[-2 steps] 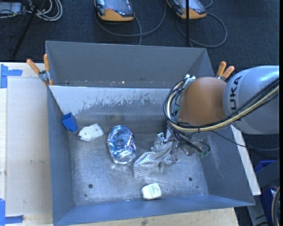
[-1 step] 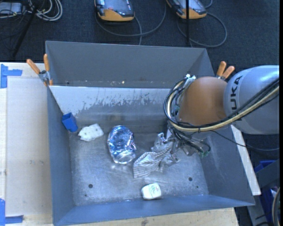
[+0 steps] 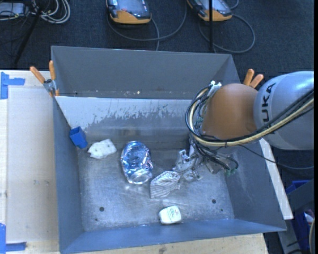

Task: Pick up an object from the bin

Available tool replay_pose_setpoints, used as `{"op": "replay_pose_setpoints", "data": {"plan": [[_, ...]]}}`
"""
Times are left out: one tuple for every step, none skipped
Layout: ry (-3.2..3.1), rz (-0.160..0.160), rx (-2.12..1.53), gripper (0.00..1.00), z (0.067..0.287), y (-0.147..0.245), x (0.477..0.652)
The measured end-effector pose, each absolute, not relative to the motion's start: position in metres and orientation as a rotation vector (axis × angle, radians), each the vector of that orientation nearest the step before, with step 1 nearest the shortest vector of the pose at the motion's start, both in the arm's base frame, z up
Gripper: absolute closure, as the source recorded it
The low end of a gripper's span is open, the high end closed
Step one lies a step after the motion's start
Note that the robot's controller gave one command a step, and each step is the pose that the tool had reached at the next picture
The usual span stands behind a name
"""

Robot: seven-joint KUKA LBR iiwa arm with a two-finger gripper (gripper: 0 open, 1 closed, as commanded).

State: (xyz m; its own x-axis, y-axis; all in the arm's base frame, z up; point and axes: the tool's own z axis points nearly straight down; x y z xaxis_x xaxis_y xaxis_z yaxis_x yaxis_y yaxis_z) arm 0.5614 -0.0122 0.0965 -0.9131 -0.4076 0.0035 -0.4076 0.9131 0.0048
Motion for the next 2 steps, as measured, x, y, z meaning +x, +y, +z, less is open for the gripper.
{"op": "replay_pose_setpoints", "data": {"plan": [[-3.069, -0.004, 0.653, 1.00, 0.110, -0.013, 0.561], [-3.072, -0.002, 0.653, 1.00, 0.125, -0.012, 0.562]]}}
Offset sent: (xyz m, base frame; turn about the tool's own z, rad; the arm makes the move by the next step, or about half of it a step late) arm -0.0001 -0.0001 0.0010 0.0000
